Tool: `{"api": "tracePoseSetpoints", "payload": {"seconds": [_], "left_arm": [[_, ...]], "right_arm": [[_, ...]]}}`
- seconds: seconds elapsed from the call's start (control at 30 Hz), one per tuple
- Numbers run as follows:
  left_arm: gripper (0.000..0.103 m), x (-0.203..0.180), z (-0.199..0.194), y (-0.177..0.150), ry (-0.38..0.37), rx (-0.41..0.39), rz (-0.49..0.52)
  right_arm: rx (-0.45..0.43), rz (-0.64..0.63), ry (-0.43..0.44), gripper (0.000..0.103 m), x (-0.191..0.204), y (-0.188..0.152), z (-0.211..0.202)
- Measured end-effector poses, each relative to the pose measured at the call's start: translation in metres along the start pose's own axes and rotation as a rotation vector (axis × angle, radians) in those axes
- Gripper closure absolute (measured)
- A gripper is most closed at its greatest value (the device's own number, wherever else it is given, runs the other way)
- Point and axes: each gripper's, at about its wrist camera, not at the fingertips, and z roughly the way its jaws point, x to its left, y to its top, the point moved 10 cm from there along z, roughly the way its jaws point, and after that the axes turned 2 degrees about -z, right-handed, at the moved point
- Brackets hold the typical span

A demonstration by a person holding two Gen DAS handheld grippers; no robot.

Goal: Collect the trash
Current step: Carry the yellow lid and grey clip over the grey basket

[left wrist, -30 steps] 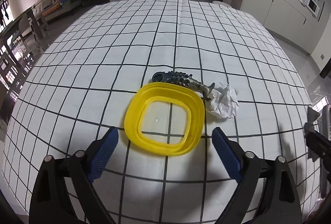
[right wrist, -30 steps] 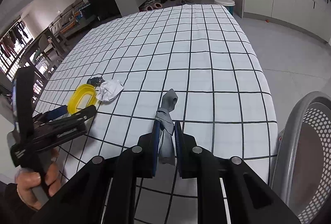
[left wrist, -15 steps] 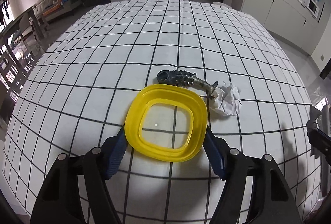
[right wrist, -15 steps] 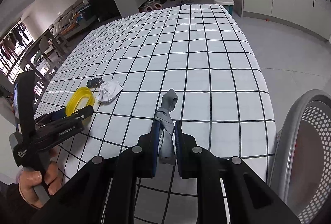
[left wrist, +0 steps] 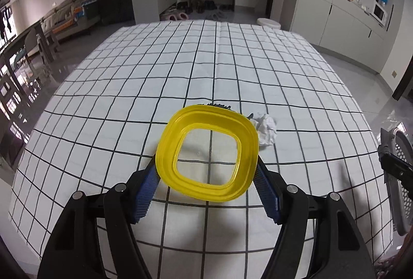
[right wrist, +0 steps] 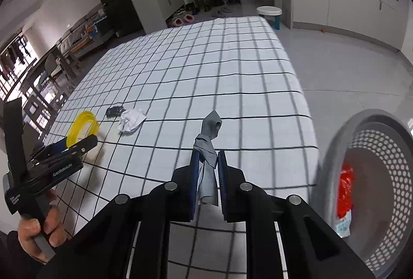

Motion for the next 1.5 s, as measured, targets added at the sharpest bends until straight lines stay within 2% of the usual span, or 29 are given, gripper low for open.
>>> {"api": "tracePoseSetpoints", "payload": {"seconds": [0.17,0.47,0.77,1.07,1.27,1.5], "left_arm": [[0.035,-0.009,-0.016,0.001,-0.002,-0.036,0.025],[0.035,-0.062,-0.046,-0.009,-0.109,-0.068,0.102],[0.035,-0.153,-0.062,-0.036,-0.247,-0.043,0.231],[0.035,-0.245,-0.075,-0.038,-0.387,-0.029,0.334],[0.035,-0.295,-0.074,-0.044,-0.445,-0.02,0.403],[0.035,-0.331,-0.063,-0.051,-0.468,0.009,0.462]], "right_arm": [[-0.022,0.047,-0.033,0.089,-0.022,-0.008,-0.017],[-0.049,0.125,-0.111,0.089,-0.071,-0.027,-0.051],[-0.079,0.213,-0.169,0.089,-0.124,-0.045,-0.088],[-0.104,0.314,-0.233,0.089,-0.178,-0.063,-0.116],[-0.124,0.372,-0.246,0.089,-0.2,-0.071,-0.125],[-0.125,0.408,-0.265,0.089,-0.22,-0.081,-0.127]]}}
